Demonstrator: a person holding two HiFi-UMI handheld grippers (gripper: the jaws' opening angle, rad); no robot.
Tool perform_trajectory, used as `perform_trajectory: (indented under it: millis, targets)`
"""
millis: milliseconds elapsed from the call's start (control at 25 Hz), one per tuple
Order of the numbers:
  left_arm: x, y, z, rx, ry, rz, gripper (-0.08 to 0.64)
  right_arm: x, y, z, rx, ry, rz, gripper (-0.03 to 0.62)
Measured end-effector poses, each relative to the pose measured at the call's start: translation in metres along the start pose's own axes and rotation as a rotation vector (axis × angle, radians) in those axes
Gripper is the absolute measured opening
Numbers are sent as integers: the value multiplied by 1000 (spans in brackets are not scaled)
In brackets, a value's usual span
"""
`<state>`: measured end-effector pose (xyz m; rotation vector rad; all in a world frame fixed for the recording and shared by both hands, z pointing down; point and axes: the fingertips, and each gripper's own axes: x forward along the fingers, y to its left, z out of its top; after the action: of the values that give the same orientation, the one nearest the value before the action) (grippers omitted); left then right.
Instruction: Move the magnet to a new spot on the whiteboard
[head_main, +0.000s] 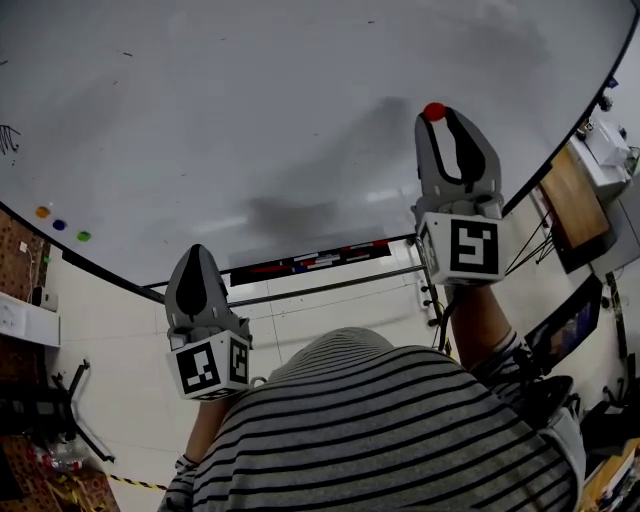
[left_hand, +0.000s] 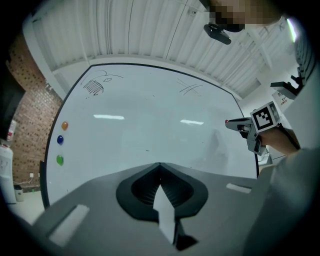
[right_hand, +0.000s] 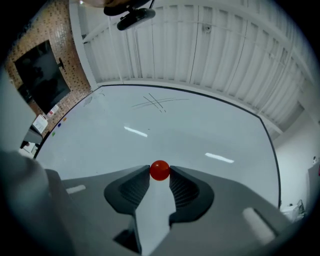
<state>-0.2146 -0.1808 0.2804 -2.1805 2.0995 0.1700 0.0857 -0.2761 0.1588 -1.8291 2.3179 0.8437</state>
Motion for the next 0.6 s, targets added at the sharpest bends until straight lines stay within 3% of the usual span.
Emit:
perform_trajectory:
  millis: [280, 600]
  targets:
    - [26, 33, 3, -15, -10, 16, 15, 40, 0, -9, -34, 6, -50, 112]
    - [42, 22, -6, -23, -4, -46, 15, 30, 0, -7, -12, -12, -50, 122]
